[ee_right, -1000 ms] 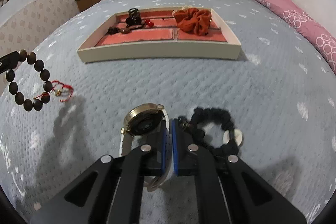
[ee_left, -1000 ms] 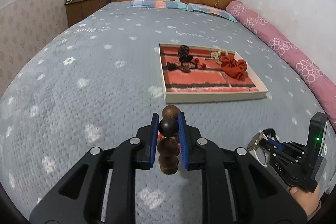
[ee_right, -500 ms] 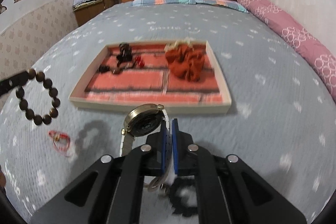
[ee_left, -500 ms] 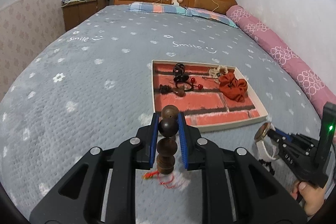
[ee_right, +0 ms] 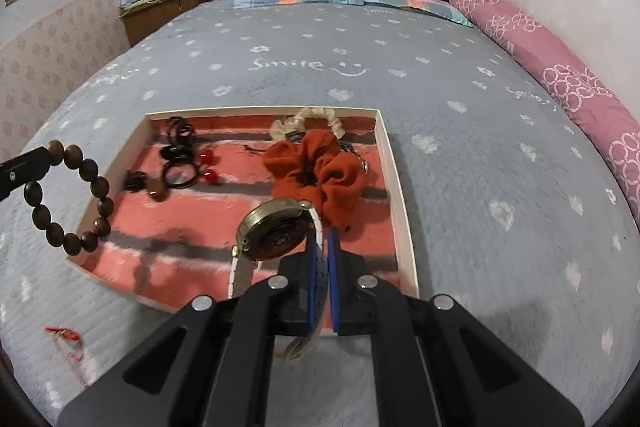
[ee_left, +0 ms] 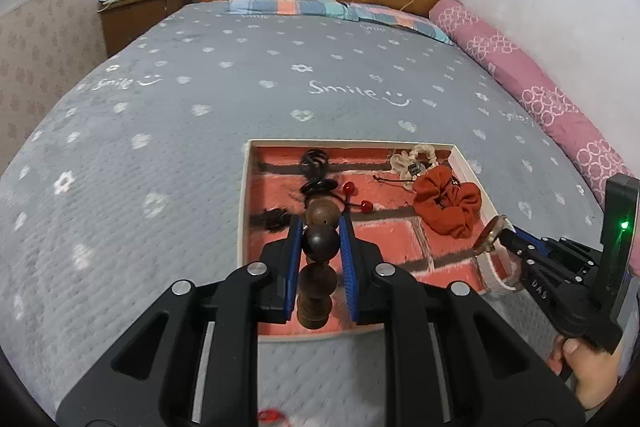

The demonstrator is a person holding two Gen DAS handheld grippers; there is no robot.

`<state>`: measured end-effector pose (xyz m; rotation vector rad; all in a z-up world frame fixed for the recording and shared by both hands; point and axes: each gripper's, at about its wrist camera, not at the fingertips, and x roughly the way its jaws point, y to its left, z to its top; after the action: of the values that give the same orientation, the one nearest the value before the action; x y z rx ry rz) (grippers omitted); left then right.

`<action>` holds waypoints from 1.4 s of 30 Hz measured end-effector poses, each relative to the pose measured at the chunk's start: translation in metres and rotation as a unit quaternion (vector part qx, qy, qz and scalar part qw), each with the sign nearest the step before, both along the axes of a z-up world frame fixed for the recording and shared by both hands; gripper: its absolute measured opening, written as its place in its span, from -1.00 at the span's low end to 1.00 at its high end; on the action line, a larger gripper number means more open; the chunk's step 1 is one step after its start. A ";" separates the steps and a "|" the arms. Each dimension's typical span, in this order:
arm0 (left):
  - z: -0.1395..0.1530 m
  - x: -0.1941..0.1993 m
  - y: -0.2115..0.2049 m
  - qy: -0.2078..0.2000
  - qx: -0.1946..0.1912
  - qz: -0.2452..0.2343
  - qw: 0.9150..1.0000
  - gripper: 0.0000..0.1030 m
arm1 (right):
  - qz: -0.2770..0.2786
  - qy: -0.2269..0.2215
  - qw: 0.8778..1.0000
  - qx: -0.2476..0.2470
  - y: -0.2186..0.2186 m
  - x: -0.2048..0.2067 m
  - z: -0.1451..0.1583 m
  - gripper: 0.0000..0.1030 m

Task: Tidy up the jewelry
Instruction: 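Carry the bead bracelet with the left tool while the right tool carries the watch to the tray, then open the left tool in the tray while the right tool releases the watch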

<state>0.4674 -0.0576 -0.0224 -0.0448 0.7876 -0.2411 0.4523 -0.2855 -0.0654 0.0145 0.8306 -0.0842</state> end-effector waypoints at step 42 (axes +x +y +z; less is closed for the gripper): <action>-0.100 0.096 -0.015 0.056 0.089 0.044 0.994 -0.45 | -0.004 0.007 1.000 -0.006 -0.018 0.080 -0.053 -0.82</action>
<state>0.5632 -0.0721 -0.1228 0.0749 0.9141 -0.0851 0.5324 -0.3036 -0.1189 0.0058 0.8448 -0.0962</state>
